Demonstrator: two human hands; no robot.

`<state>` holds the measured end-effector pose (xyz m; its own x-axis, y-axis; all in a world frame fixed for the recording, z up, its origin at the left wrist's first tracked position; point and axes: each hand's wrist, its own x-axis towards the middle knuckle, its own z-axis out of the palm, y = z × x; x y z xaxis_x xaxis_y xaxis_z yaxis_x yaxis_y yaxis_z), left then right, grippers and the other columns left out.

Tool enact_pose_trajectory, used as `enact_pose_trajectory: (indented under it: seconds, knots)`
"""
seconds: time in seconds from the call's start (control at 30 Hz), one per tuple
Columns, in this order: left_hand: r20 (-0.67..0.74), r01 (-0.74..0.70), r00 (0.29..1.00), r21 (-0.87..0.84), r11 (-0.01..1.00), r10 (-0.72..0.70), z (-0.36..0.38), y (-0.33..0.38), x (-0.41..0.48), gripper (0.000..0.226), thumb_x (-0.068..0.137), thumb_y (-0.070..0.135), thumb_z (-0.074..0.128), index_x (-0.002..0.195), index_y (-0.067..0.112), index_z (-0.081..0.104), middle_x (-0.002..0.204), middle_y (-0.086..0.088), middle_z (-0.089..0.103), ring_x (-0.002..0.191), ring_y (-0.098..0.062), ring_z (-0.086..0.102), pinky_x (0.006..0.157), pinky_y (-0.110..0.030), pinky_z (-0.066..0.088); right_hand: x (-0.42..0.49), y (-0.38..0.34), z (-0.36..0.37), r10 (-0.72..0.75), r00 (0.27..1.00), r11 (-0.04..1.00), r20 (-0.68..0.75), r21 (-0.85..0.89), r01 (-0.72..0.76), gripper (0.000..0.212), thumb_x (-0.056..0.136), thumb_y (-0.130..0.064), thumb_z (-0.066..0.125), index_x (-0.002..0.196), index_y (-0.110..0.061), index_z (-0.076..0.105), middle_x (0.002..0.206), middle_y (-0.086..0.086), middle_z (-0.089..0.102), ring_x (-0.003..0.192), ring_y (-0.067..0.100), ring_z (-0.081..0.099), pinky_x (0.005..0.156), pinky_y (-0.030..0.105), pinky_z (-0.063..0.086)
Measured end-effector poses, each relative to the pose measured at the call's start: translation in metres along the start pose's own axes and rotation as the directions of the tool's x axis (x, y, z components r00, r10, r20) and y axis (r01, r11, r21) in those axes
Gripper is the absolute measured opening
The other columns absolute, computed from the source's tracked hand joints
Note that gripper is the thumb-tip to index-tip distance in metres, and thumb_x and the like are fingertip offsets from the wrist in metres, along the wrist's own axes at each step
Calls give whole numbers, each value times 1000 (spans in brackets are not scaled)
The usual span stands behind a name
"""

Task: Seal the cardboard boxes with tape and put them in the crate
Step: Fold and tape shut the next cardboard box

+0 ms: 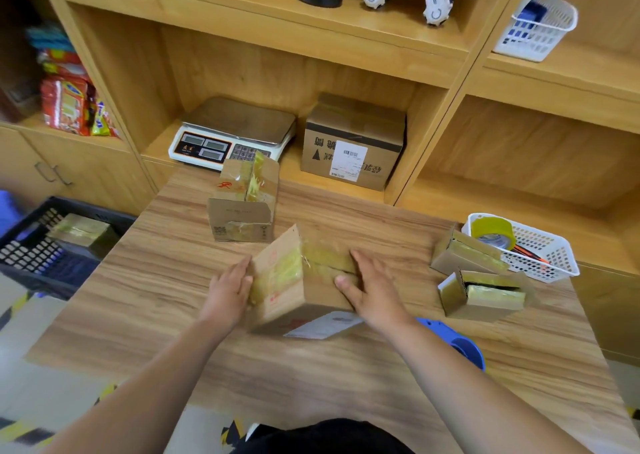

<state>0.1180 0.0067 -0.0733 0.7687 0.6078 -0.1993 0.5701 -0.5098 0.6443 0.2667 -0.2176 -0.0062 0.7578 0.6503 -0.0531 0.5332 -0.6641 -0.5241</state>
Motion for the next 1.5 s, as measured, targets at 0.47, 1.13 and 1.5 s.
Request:
enact_pose_trajectory:
  seconds: [0.47, 1.13, 1.5]
  knots:
    - [280, 80, 955, -549, 832, 93, 6, 89, -10, 95, 86, 39, 66, 152, 28, -1, 157, 3, 18, 141, -14, 21, 112, -29, 19, 0, -10, 10, -23, 999, 939, 30, -341, 32, 93, 77, -77, 28, 150, -22, 9, 158, 0, 5, 142, 14, -4, 117, 42, -8]
    - [70, -96, 986, -501, 860, 151, 25, 80, 30, 44, 89, 16, 62, 123, 38, 44, 116, 4, 42, 88, -1, 45, 67, -2, 39, 45, -8, 19, 37, 999, 895, -25, -445, -44, 65, 84, -72, 32, 130, -26, 42, 124, 0, 47, 113, 23, 35, 91, 37, 21]
    - [42, -158, 980, -443, 883, 197, 30, 77, 29, 44, 94, 16, 55, 134, 25, 42, 121, 2, 44, 105, -12, 44, 97, -27, 37, 46, -23, 25, 121, 992, 861, -27, -494, -118, 87, 79, -78, 11, 131, -17, 45, 129, 5, 50, 124, 30, 34, 112, 49, 15]
